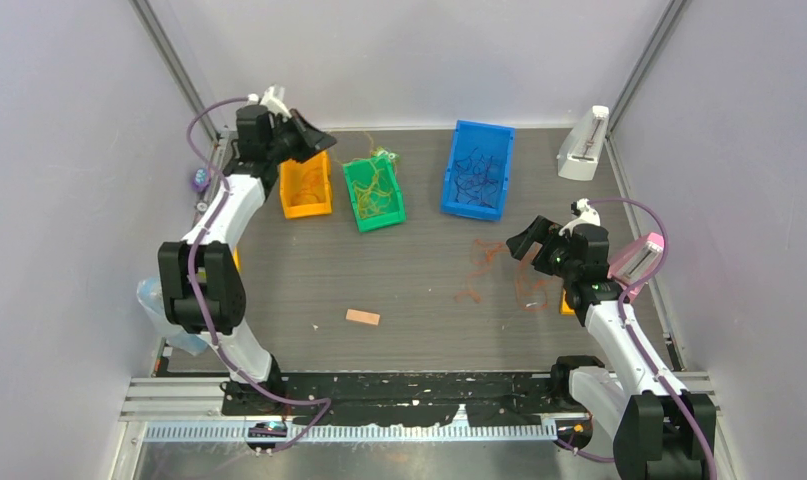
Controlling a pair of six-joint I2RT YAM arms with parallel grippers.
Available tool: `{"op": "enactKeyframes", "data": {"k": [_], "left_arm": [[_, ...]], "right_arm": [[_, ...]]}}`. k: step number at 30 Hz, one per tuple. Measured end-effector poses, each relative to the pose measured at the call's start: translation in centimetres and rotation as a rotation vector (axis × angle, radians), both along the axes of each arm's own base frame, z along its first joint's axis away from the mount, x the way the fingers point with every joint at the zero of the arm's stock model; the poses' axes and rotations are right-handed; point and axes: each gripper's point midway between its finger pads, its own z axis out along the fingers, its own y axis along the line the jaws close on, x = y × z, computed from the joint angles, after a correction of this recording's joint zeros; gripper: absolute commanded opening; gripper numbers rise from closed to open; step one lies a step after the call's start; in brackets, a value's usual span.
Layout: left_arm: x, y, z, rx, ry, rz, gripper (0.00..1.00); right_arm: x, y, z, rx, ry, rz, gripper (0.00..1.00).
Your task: Untangle the cables
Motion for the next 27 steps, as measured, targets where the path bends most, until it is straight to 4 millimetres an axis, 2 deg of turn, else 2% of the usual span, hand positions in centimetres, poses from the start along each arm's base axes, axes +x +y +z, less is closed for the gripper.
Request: {"op": "enactKeyframes", "data": {"k": [2,5,8,12,21,27], "left_arm": [[-0.4,-3.1,2.1,0.004,-0.058,-0.09,0.0],[-1.4,-6.6,4.3,0.0,-0.124,-0.199,0.0],[-2.4,-8.3,4.9,-0.015,-0.146,-0.266,0.0],[-2.1,-7.3,4.9,-0.024,-0.158,-0.249,0.0],[-2.2,-1.8,2.3,-0.056,-0.121,-0.085,0.0],[-2.6,-0.6,-0.1,-0.006,-0.078,-0.012,0.0]], "right_arm": [[0.0,0.0,0.0,0.0,0.0,0.0,0.95],[0.0,0.0,0.0,0.0,0.003,0.0,0.95],[-0.1,0.0,-0.1,0.0,0.006,0.0,0.95],[-0.1,0.0,-0.1,0.0,0.007,0.0,0.95],[-0.2,0.0,-0.2,0.0,0.013,0.001,0.95],[-0.3,0.1,-0.2,0.002,0.011,0.004,0.95]]}}
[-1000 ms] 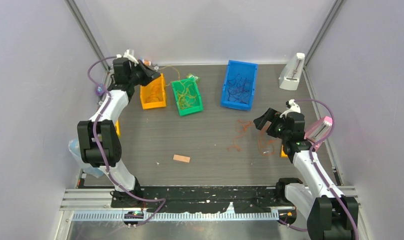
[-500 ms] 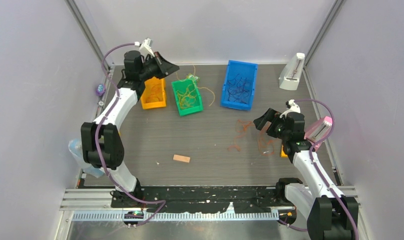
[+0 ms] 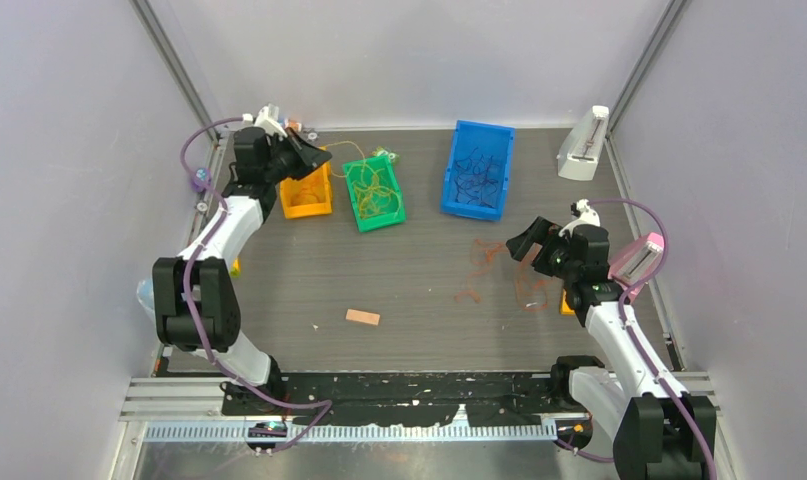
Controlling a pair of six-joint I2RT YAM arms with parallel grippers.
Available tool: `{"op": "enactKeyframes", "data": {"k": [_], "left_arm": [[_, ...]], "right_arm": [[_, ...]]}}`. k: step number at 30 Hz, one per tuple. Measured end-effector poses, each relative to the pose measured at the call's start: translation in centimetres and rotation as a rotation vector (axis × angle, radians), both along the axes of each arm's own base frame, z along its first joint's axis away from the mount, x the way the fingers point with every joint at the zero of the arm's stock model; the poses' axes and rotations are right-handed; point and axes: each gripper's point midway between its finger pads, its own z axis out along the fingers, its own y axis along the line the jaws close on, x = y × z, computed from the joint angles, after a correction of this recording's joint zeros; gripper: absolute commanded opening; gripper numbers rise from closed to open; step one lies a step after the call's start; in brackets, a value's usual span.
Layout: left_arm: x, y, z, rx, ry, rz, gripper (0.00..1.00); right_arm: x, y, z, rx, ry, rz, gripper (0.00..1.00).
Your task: Untangle the cables
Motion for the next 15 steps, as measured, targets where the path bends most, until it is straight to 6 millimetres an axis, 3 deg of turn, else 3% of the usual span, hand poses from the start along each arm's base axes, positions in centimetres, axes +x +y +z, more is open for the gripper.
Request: {"op": "enactKeyframes", "data": {"k": [9,15], "left_arm": [[0.2,2.3,-3.6,0.173,0.083,0.123,0.0],[1.6,1.4,-5.3,0.321,0.138,0.13,0.0]], "right_arm": [[-0.2,0.1,0.6,0.004,-0.018,0.006,0.95],[-0.5,1.4,0.7,-0.006,-0.018,0.061,0.95]]}}
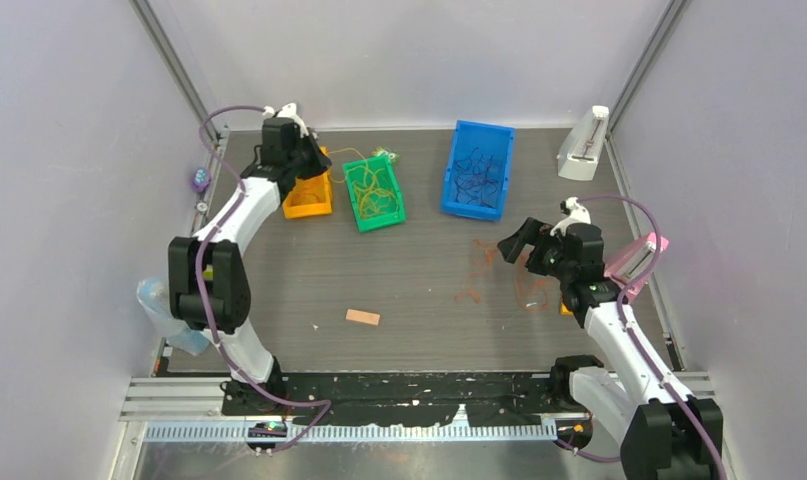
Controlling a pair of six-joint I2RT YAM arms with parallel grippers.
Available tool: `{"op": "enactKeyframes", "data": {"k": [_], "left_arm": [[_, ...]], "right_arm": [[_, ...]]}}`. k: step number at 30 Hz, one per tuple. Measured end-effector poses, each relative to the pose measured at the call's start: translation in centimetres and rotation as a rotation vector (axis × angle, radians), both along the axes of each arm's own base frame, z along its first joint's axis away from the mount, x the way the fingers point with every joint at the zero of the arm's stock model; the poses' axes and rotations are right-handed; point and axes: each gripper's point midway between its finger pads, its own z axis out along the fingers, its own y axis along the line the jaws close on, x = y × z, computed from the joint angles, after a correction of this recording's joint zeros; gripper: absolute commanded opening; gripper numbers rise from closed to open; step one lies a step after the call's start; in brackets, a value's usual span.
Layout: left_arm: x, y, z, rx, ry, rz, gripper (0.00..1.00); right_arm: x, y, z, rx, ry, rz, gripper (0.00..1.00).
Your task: Untangle the cables
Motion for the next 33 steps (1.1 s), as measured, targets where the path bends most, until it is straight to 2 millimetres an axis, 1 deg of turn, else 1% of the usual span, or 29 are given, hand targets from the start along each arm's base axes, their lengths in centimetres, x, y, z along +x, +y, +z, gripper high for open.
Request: {"op": "enactKeyframes", "data": {"k": [2,5,9,11,14,16,18,23,24,26,29,31,33], "left_arm": [[0.9,-0.8,-0.3,0.055,0.016,-0.01,0.0],[2.0,-1.4,-1.0,0.114,0.046,-0.018,0.0],[3.4,-1.7,-2.8,0.196,0.109,-0.028,0.0],[3.7,-1.9,-3.9,0.24,0.143,-0.039,0.0],[4.3,-2.4,-5.5,0.314,0.196,-0.063,0.0],[4.8,-3.4,-6.4,0.364,0.226,-0.096,0.0],[5.2,-5.0,-7.4,0.405,0.252,-0.14,0.0],[6.4,-8.5,-9.9,0.465,0.318,-0.241,0.0],[6.5,-8.7,-10.6,0.469,0.331,-0.248,0.0],[5.8,-8.6,-12.1,0.485,0.381,-0.264,0.0],[4.3,-7.6,-14.2,0.507,0.462,-0.281,0.02],[3.8,-7.1,-14.9,0.512,0.487,-0.282,0.09],[3.4,-6.9,-15.4,0.517,0.505,-0.286,0.22]], "right_arm": [[0.0,1.3,0.6,-0.013,-0.01,0.05,0.95],[0.2,2.8,1.6,-0.027,-0.035,0.108,0.96],[0.9,4.9,2.6,-0.045,-0.054,0.187,1.0],[1.4,6.8,2.8,-0.066,-0.049,0.251,0.98],[2.5,10.3,3.2,-0.093,-0.04,0.353,0.95],[3.3,12.1,3.4,-0.1,-0.041,0.395,0.95],[4.0,13.8,3.5,-0.103,-0.044,0.428,0.94],[5.3,16.5,3.6,-0.112,-0.048,0.47,0.88],[5.7,16.9,3.8,-0.113,-0.053,0.472,0.87],[6.4,17.6,3.9,-0.117,-0.061,0.472,0.86],[6.4,17.5,3.7,-0.128,-0.054,0.457,0.86],[6.5,17.1,3.5,-0.142,-0.048,0.438,0.86],[6.5,16.5,3.2,-0.162,-0.032,0.414,0.87]]}}
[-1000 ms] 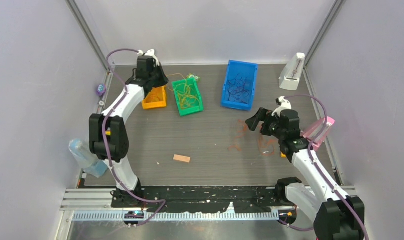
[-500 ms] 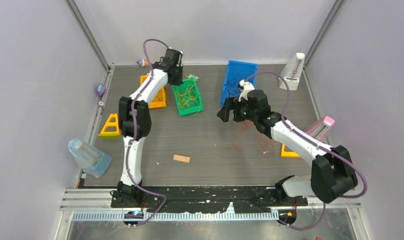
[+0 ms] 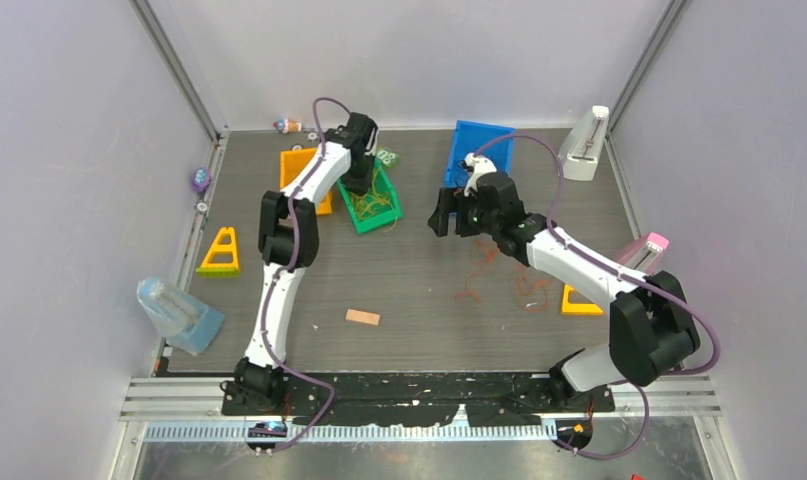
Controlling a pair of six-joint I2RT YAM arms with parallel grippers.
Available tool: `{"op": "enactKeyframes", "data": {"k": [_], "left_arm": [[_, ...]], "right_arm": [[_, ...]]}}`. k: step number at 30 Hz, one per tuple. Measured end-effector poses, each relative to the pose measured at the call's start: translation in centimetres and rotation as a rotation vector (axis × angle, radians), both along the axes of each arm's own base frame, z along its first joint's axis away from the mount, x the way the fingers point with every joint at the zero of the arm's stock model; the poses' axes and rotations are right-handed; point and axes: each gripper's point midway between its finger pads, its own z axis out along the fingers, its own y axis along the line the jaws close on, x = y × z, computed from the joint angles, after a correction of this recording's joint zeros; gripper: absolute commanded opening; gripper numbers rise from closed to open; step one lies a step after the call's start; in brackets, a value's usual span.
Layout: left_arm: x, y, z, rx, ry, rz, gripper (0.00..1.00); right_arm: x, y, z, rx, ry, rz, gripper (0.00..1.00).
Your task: Untangle the cables
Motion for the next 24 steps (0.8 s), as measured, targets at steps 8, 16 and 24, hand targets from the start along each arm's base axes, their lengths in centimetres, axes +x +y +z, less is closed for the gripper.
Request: {"op": "enactKeyframes", "data": {"k": [8,16,24], "left_arm": [[-1.2,0.2,4.4,-0.029,-0.051,-0.003,0.45],[-1.2,0.3,15.4,-0.099,-0.272,0.004,0.51],[-3.5,-0.2,14.4,-0.143,-0.236,-0.007,0.62]], "right_arm": [[-2.1,-3.4,0.1,-0.059,-0.004,-0.087,0.91],[-3.5,-7.2,0.1,-0.084,0.005,-0.171,0.94],[-5.3,-10.6,-1.5,-0.097,0.039,-0.238,0.95]]}}
